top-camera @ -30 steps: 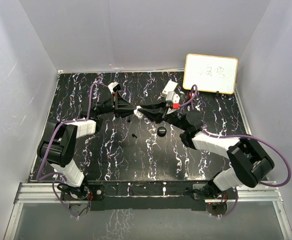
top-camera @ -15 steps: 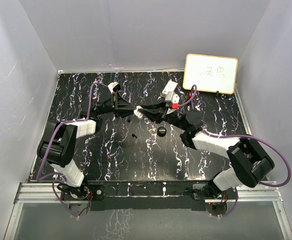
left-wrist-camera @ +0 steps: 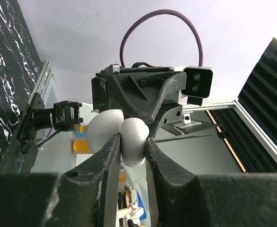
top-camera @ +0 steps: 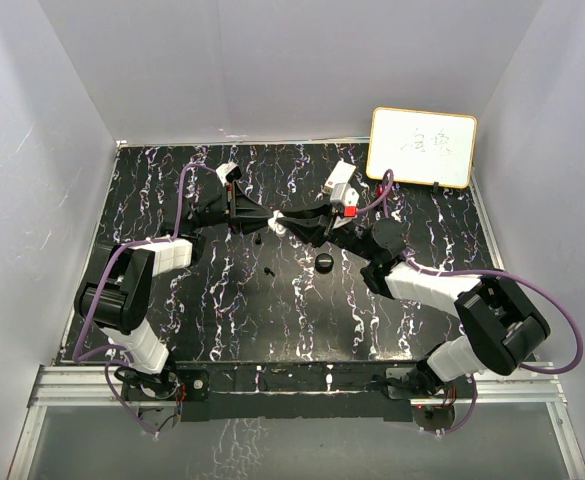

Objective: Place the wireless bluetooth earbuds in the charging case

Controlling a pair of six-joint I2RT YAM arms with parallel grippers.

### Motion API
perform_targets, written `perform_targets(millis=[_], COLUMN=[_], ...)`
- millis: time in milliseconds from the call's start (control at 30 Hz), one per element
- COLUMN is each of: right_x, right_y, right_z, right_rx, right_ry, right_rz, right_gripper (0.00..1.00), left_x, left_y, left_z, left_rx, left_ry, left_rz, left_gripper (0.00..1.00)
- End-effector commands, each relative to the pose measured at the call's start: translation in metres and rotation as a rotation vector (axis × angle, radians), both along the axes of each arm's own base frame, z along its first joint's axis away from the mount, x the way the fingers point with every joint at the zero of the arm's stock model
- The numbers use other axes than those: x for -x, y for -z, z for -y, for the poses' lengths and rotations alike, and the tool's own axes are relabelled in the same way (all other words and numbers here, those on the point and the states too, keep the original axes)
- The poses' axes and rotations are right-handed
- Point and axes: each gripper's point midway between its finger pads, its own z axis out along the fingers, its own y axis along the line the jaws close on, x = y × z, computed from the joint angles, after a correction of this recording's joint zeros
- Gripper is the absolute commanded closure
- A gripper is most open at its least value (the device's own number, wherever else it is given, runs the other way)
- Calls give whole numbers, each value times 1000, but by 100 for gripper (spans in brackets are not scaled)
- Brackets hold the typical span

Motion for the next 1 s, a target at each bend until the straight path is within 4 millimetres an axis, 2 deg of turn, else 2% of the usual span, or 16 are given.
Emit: perform_targets(millis=[0,267,333,433,567,667,733,967], right_x=[1,1,0,0,1,2,3,9], right_y=[-12,-14,-16,-19,-25,-30,-35,-71], right_z=[6,9,10,11,11,13,15,33], right_rx=[-15,-22,-25,-31,-44,-57,-66,-168], right_ry=[18,31,36,39,34,38,39,87], right_rz=[40,32,29,28,25,28,33,57], right_gripper=[100,99,91,87,74,70,63,51], left_x=[27,27,26,26,26,25,24,22], left_y=[-50,-50,-50,-50,-47,-47,-46,-40], left_z=[-7,-6,-6,-7,-6,-6,-6,-5], left_rx=[107,112,112,111,109,108,108,104], left_ry=[-4,-3,-3,-5,-4,-4,-5,-10], left_rz=[341,339,338,340,335,335,332,320], left_gripper=[100,100,100,100,100,100,100,100])
